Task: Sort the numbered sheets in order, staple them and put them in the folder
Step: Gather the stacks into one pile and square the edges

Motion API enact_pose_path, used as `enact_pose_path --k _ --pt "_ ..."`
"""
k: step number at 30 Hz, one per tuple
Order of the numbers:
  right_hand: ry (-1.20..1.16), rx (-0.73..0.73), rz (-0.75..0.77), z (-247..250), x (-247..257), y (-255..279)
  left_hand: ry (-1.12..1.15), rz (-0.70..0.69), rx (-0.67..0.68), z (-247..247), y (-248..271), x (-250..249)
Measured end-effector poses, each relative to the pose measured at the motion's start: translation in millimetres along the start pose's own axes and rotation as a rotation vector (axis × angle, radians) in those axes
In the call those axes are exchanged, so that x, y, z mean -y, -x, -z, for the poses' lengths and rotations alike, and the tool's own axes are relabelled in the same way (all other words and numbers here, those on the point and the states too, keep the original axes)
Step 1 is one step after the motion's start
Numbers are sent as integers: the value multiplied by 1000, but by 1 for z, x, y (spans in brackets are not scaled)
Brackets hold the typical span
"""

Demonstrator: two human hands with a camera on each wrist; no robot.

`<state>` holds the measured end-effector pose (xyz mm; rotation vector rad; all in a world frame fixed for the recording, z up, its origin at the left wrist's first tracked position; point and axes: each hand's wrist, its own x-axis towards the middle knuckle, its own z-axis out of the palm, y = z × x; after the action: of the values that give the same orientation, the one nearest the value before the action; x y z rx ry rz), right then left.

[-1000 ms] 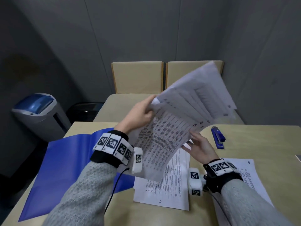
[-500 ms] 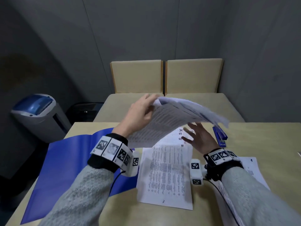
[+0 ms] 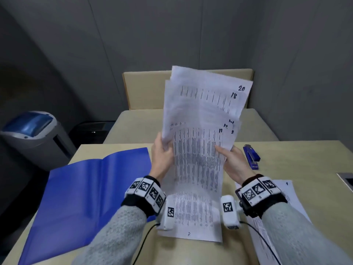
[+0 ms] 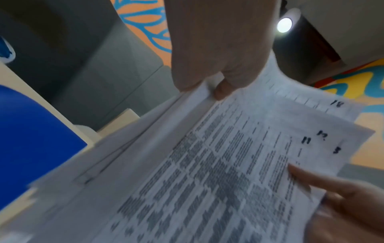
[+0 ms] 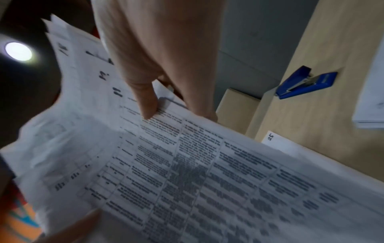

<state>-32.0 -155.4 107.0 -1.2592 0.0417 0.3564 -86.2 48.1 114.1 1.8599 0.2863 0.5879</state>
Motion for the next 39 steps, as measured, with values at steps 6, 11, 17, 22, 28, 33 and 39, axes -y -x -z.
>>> enact_pose_path --k 6,11,17,22,28,33,39 --pt "146 29 56 -4 -2 5 54 36 -32 -19 25 5" --pt "161 -97 75 -2 -13 4 36 160 -19 -21 30 15" --pt "252 -217 153 0 -8 -4 69 244 32 -20 20 22" --pt "538 -206 381 -2 -5 2 71 337 49 -23 16 33" --pt "1021 -181 663 1 -1 2 103 295 54 -20 9 34" --pt "1119 -138 580 -1 -6 -1 181 328 85 -22 6 40" --pt "395 -165 308 3 -1 -3 286 342 97 -19 8 40"
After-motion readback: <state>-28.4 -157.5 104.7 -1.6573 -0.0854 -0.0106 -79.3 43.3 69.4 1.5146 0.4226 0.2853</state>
